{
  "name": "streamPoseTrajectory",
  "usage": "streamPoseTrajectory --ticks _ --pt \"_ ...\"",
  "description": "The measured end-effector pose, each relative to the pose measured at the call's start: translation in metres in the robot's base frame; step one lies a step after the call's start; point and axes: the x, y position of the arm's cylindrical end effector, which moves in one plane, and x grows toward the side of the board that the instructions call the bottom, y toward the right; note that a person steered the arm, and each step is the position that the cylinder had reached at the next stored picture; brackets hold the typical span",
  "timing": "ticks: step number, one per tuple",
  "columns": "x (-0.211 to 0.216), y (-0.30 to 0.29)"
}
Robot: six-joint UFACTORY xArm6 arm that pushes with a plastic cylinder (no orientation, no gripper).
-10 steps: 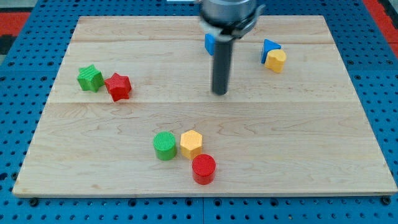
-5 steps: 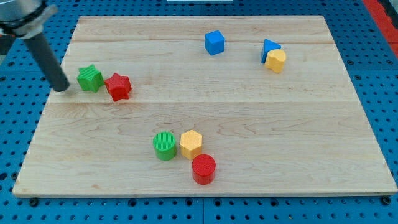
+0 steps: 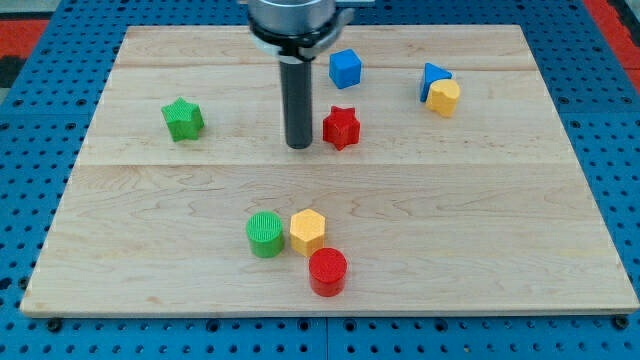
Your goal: Move red star away from the green star
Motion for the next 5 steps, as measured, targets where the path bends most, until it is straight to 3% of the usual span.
streamPoseTrajectory --ticks 1,2,4,5 --pt "-0.006 0.017" --pt "-0.007 0.090" --pt "-0.032 0.070" --pt "-0.030 0.146"
